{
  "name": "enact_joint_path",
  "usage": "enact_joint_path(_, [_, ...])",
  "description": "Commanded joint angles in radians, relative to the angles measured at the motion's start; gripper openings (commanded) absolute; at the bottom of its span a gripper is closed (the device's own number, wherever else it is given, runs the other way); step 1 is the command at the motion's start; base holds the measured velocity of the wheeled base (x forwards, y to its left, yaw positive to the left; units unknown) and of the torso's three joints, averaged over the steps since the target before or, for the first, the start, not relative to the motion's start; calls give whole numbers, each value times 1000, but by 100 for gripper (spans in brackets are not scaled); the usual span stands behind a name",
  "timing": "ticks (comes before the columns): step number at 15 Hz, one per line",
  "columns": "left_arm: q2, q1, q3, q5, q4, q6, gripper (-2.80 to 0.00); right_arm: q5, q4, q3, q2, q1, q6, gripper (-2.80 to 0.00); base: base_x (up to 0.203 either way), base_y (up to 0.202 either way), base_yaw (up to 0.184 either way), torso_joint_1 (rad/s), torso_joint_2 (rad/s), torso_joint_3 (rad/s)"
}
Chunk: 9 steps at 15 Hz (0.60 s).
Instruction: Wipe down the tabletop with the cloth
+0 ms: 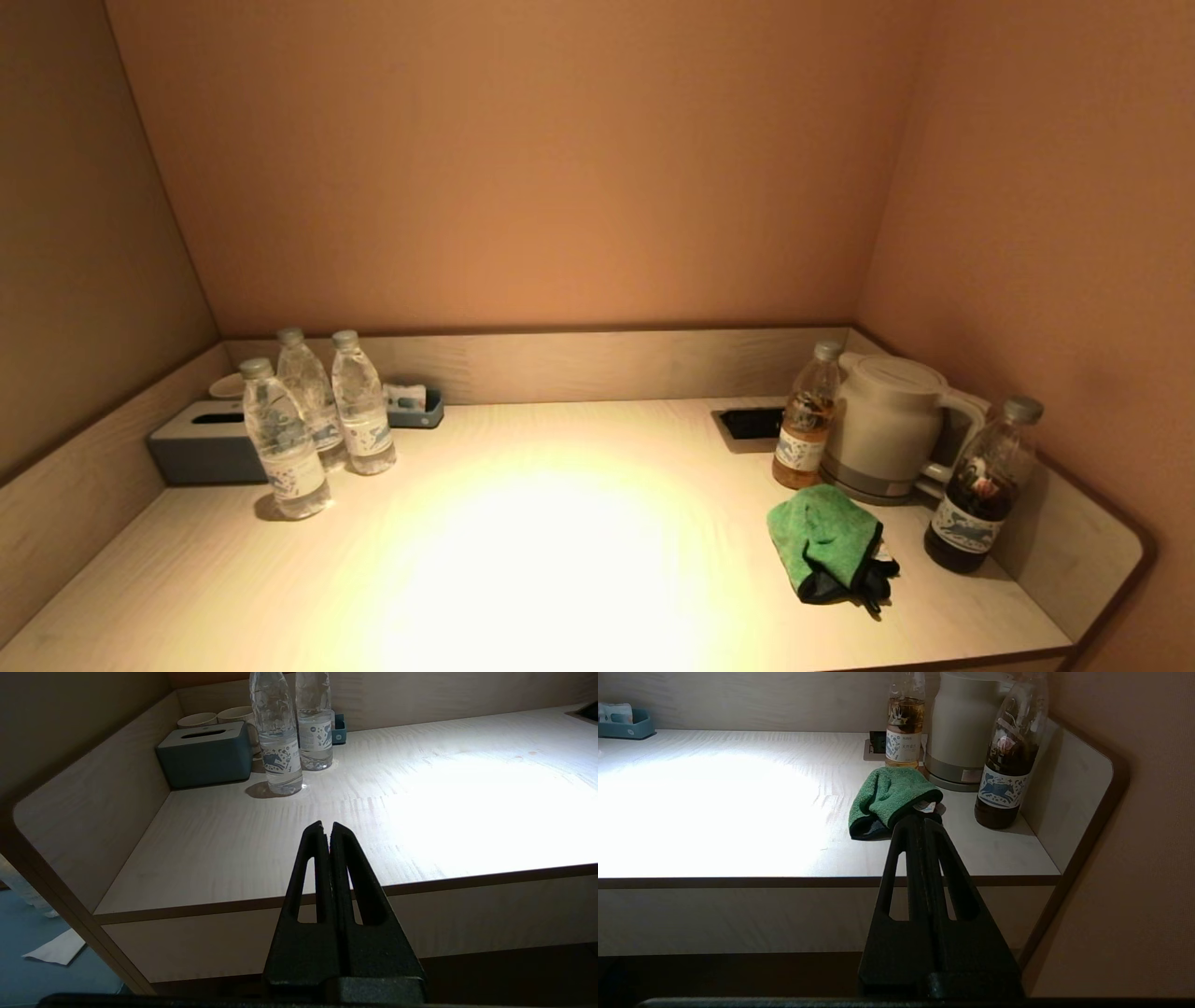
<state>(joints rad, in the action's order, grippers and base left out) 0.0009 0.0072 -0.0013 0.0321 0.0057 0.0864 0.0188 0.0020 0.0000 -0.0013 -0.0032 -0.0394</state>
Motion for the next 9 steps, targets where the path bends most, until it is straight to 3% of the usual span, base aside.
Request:
enact_joint_path(1, [1, 0, 0, 0, 0, 1, -280, 1, 0, 0, 1, 0, -1, -280, 0, 0, 0, 0, 0, 0])
enact_joint_path(9, [1, 0, 1, 0, 0, 1, -280, 1, 0, 0, 1, 0, 4, -280, 0, 0, 0, 0, 0, 0])
